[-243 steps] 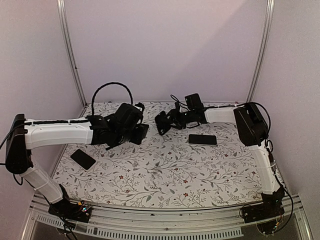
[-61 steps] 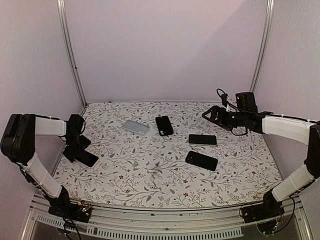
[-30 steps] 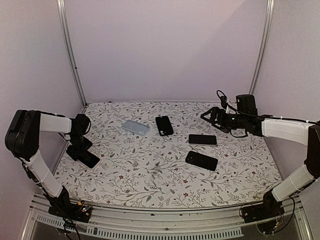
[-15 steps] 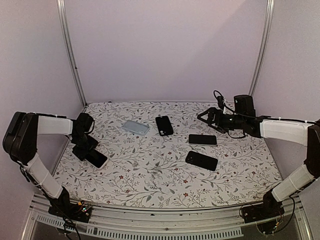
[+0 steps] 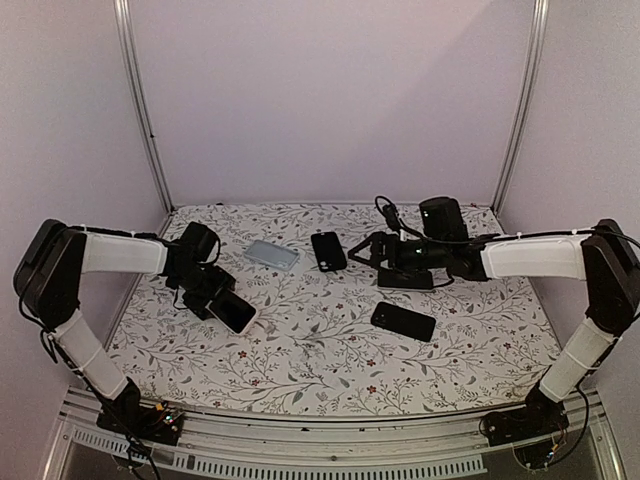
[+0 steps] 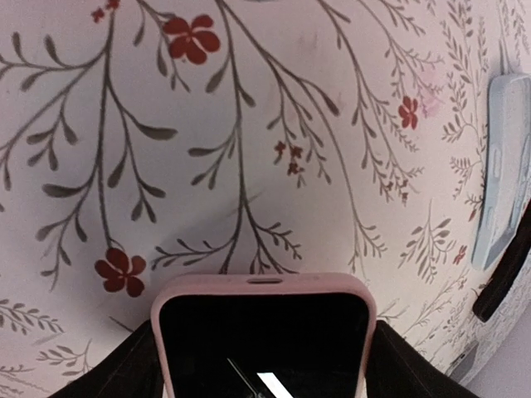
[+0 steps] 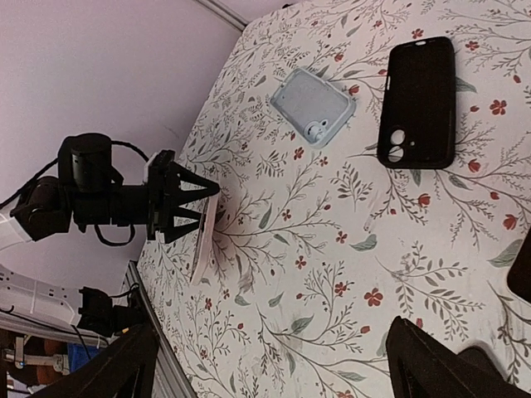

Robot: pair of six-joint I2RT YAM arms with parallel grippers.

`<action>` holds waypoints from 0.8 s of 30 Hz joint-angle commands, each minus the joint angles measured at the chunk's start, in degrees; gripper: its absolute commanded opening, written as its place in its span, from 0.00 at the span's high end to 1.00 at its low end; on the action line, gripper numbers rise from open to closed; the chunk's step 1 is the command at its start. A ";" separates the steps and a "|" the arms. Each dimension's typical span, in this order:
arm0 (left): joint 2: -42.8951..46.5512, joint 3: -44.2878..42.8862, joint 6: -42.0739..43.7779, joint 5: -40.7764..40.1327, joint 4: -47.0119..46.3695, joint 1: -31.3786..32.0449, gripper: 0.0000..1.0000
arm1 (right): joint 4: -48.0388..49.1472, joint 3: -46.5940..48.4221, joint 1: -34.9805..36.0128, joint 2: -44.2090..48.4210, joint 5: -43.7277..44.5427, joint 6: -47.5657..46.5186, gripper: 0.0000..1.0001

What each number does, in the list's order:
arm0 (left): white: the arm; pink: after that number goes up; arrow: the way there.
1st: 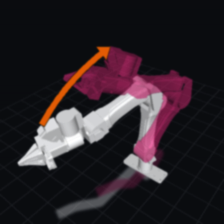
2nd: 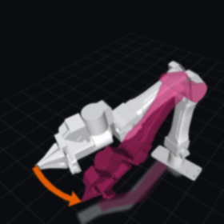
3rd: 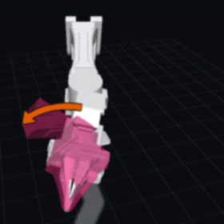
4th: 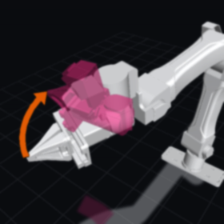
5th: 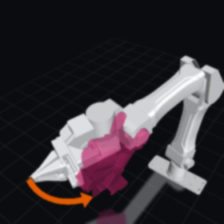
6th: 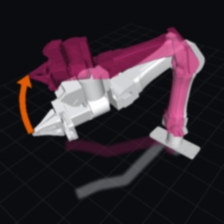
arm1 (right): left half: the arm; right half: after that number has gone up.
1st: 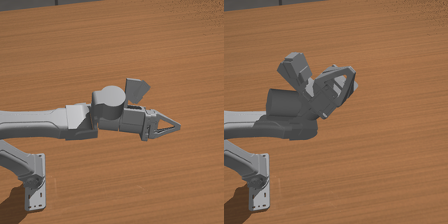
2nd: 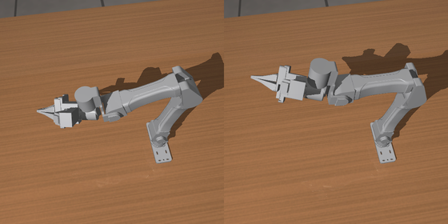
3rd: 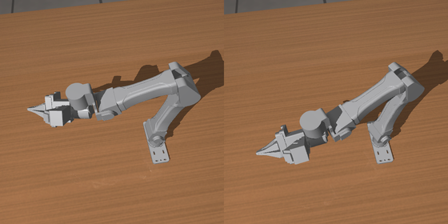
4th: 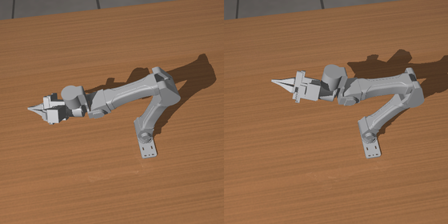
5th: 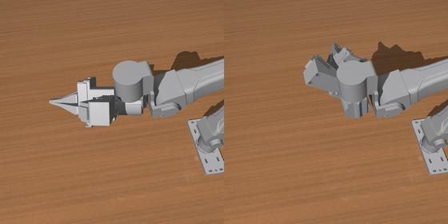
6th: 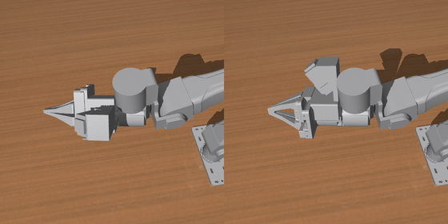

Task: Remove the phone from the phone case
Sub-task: Pick up the phone with the phone case from the corner of the board, then pass from the left arm to the right

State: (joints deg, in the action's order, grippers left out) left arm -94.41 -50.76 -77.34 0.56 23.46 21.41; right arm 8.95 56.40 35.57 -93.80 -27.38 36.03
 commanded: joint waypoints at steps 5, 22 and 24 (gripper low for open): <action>-4.17 -2.83 -4.32 7.13 -7.52 6.69 0.46 | 2.78 6.82 8.81 -8.86 -2.23 0.36 0.02; -8.05 -9.13 -4.49 10.71 -11.62 14.51 0.46 | 0.45 21.07 14.44 -28.07 -4.62 3.34 0.15; -7.78 -9.40 -3.86 10.64 -11.60 14.76 0.46 | 0.45 21.84 14.44 -28.89 -4.93 3.93 0.19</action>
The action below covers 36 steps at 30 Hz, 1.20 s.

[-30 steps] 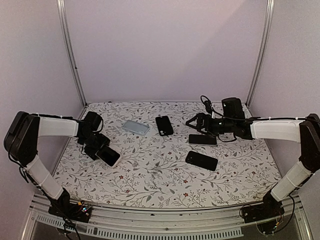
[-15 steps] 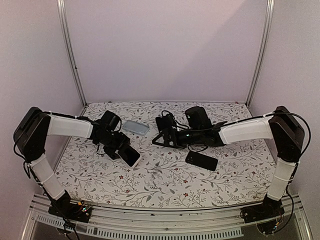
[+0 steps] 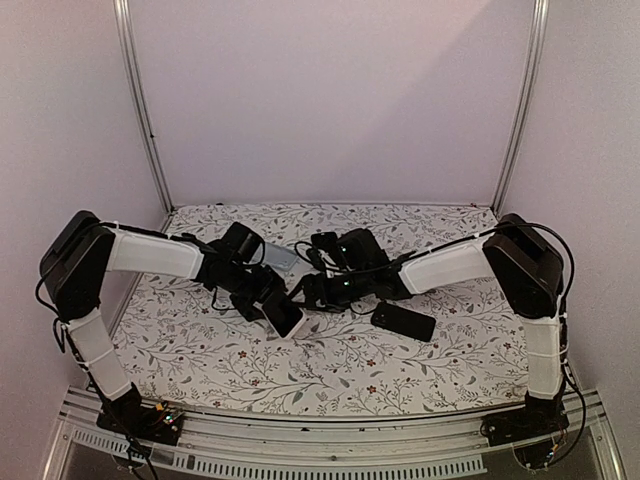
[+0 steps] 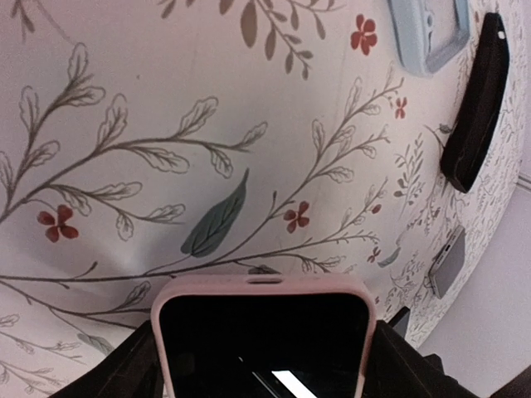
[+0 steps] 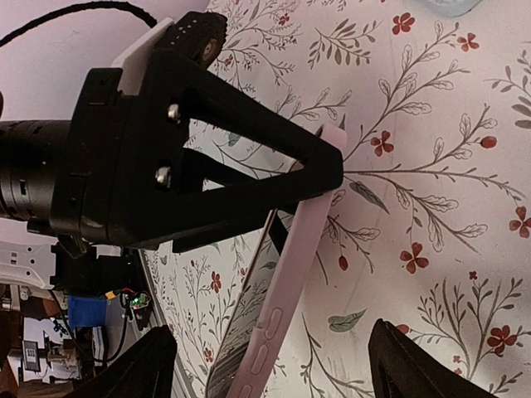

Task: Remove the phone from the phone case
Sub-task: Pass from the left arm to the right

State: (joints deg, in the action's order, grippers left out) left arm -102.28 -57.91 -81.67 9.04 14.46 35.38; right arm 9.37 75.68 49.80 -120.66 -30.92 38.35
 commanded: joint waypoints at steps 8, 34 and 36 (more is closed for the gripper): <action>1.45 -3.70 4.58 -1.06 -1.40 1.19 0.46 | 0.28 4.03 0.37 -3.79 -3.14 4.79 0.38; 6.98 -3.68 17.73 -8.75 -3.61 1.08 0.18 | -0.83 6.43 0.29 -0.16 -5.13 7.91 1.00; 8.51 -2.16 19.76 -7.85 -5.30 0.61 0.09 | -0.93 6.58 -0.06 0.75 -4.83 7.81 1.00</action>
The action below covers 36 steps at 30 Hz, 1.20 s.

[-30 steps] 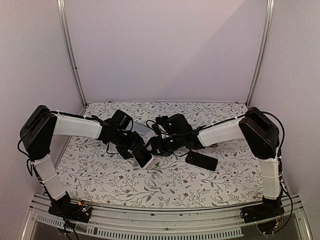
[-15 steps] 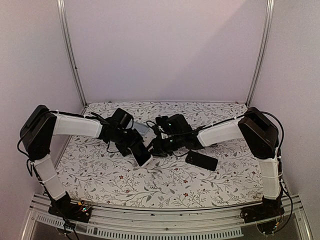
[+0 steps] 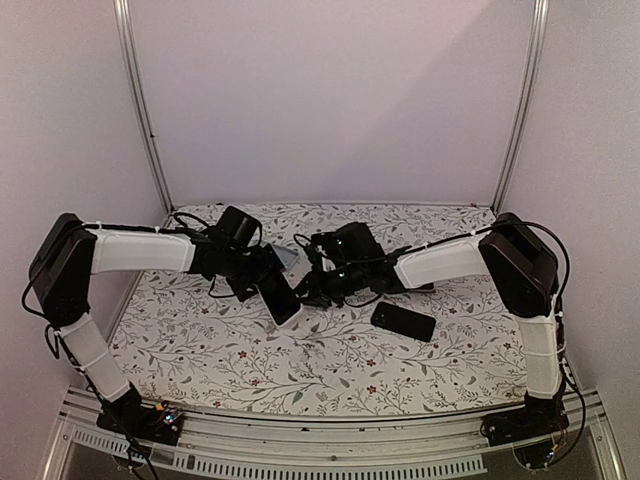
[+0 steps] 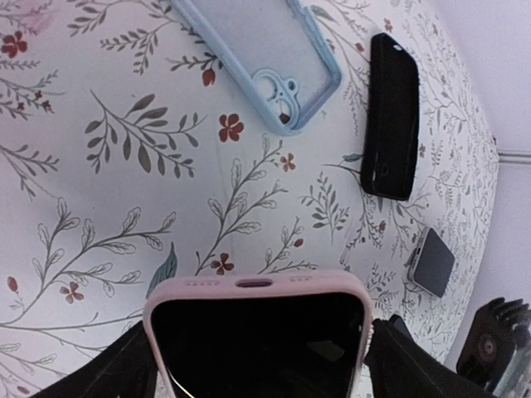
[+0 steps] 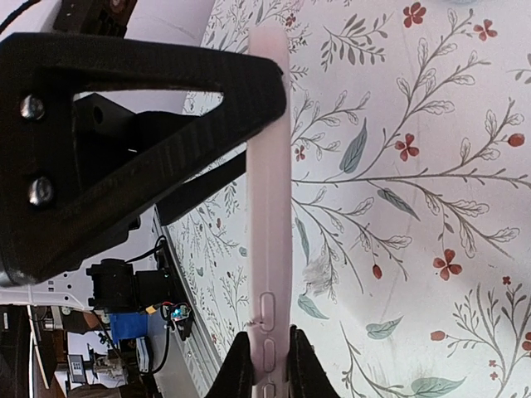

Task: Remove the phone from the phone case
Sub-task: Pass from the left arm to the right, then pass from the right arm to the left

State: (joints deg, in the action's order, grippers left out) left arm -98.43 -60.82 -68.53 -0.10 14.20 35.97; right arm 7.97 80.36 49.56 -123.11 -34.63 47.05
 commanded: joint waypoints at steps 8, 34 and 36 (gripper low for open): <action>11.79 8.24 12.96 6.36 -12.80 -4.21 0.01 | 0.21 2.17 -3.01 7.24 -1.42 -2.01 1.00; 6.15 23.20 -6.94 43.42 -77.43 -13.25 0.35 | 7.44 4.75 -6.40 14.23 -14.15 4.85 1.00; 5.83 23.03 -7.37 43.36 -78.04 -13.13 0.48 | 7.75 4.44 -6.42 14.36 -14.61 5.09 1.00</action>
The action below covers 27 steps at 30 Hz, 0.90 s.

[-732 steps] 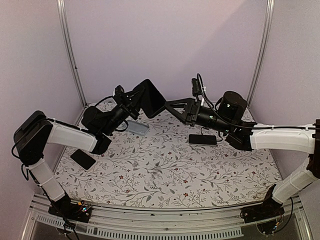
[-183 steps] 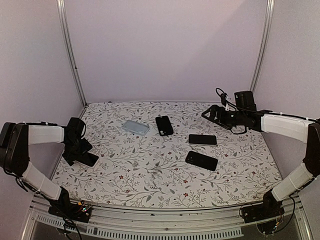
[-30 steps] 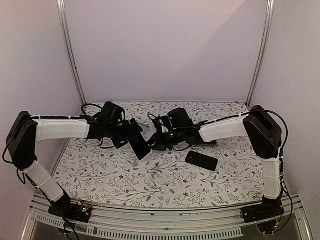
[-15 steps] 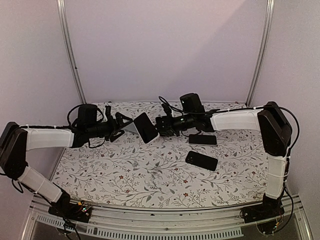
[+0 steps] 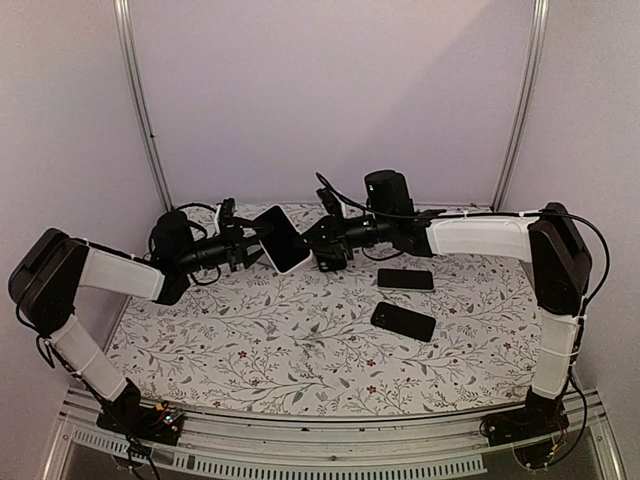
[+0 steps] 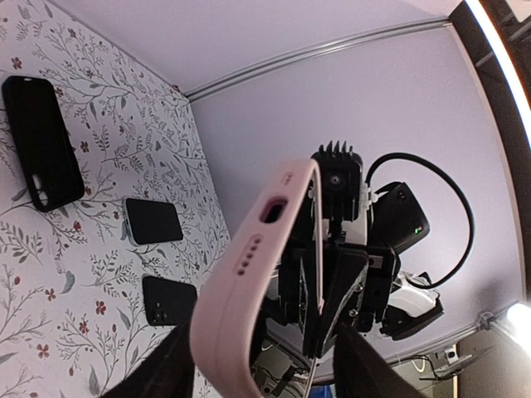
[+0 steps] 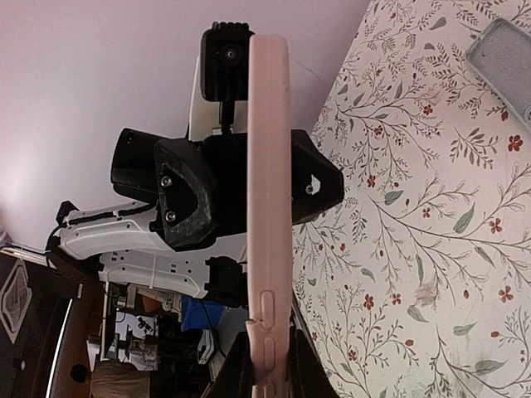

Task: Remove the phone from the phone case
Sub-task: Pass from the right arm to the left, then remove the bottom right corner of the phone case from the phone.

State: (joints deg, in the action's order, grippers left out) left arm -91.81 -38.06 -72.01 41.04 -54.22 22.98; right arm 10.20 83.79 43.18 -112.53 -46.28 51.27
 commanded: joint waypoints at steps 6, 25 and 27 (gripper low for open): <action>-1.76 0.02 -5.18 2.21 -11.69 0.94 0.76 | 5.95 0.18 -0.03 4.49 -3.72 1.21 1.00; 2.35 2.27 -14.54 -9.68 -19.16 2.69 1.00 | 12.77 -7.14 -0.05 10.28 -1.79 -1.34 0.46; 2.95 2.29 -15.64 -10.93 -19.94 2.87 1.00 | 14.18 -8.37 -0.02 11.10 -2.13 -1.49 0.45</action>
State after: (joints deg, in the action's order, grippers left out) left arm -91.48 -36.12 -84.71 35.62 -68.34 25.71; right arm 17.93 77.78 43.09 -105.62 -47.97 51.07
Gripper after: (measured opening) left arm 0.094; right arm 0.540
